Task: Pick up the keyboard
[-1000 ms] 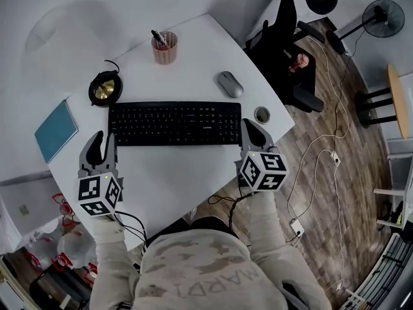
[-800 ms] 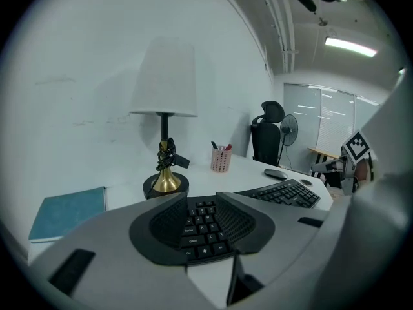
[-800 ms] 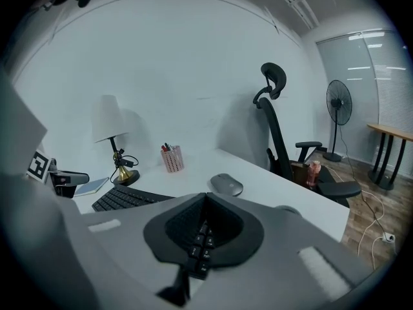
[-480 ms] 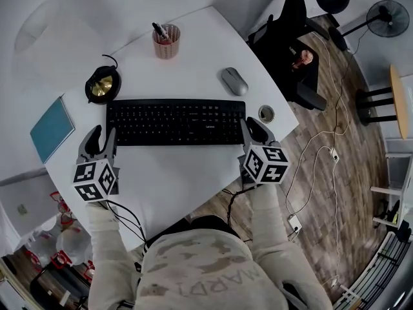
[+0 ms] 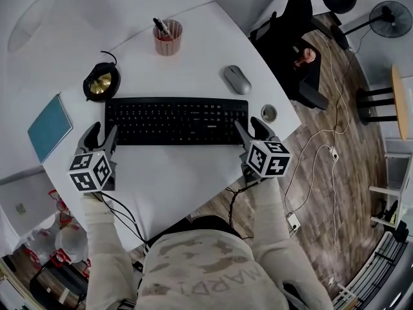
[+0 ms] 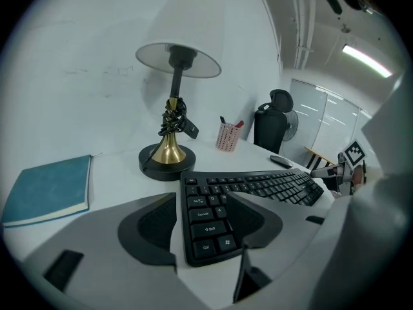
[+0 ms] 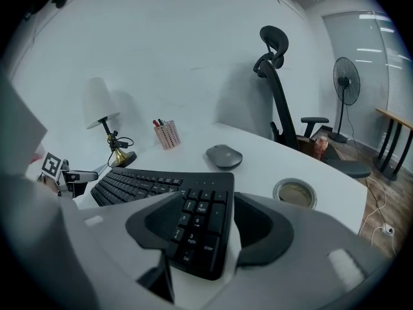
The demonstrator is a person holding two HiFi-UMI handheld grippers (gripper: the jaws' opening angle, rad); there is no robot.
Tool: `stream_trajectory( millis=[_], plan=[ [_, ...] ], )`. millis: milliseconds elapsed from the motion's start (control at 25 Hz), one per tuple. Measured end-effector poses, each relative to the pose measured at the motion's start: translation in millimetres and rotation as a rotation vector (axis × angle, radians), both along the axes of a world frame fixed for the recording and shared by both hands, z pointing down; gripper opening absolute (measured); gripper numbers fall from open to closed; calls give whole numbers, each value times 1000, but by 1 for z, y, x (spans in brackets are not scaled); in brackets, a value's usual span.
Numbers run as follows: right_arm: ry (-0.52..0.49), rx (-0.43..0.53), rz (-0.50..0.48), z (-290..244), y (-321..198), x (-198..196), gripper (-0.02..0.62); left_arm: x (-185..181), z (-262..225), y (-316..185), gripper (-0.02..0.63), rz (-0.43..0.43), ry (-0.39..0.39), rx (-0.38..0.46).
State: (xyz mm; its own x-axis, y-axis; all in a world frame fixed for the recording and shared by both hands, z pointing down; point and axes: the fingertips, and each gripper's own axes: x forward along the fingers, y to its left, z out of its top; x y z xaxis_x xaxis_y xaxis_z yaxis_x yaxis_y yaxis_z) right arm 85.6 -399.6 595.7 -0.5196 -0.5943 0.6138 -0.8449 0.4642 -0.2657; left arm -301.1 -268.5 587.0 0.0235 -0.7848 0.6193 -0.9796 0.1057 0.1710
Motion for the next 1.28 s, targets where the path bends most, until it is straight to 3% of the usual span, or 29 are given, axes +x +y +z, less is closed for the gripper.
stream_trajectory(
  millis=[520,1000,1280],
  plan=[
    [-21,-97,-30,23,-4,-3,296,1,26,-16,293,47,60,-74],
    [-52,-156,-70,26,-4,-11,295,4,28,-17,272,60,87,-92],
    [-31,-166,-22,27,-4,-10,295,5,28,-17,262,27,90,-100]
  ],
)
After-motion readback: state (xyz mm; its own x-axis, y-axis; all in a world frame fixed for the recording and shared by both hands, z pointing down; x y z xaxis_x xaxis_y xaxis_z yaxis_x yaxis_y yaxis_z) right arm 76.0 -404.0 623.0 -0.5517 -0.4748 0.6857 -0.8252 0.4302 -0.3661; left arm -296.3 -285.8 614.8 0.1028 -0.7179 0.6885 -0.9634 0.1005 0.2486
